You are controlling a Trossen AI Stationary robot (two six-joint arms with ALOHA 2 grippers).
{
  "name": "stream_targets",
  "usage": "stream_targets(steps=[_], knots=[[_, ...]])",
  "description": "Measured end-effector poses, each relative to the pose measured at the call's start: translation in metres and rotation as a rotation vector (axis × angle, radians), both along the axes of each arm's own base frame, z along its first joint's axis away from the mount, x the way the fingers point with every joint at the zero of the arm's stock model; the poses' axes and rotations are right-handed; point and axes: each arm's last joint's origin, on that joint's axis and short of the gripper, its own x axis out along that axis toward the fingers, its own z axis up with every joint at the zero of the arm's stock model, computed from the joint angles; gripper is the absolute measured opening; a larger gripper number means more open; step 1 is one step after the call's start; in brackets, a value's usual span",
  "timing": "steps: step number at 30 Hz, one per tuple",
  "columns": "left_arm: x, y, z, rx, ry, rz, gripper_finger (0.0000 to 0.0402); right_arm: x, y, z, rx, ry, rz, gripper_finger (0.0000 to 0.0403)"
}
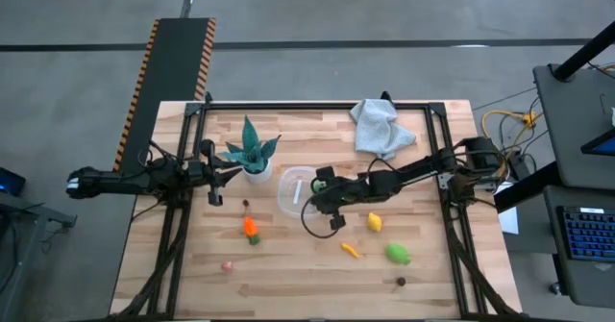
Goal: Pick and placing Produce into tupperware
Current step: Put the red strawberry into the container, then put the yellow lemon into the container
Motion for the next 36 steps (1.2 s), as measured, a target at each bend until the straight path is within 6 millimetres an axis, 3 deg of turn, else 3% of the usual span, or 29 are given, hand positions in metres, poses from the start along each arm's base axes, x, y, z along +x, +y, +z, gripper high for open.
stream_targets(steps=[12, 28, 36], knots=[[0.000, 0.000, 0.000, 0.000, 0.000, 0.000, 0.0048, 0.001, 0.001, 0.001, 0.017, -0.001, 0.020, 0.0011], [0.000, 0.000, 0.000, 0.000, 0.001, 0.000, 0.0048, 0.001, 0.001, 0.002, 0.018, -0.009, 0.016, 0.0064], [0.000, 0.000, 0.000, 0.000, 0.001, 0.000, 0.0048, -0.012, -0.001, 0.035, -0.009, -0.043, 0.033, 0.0066]])
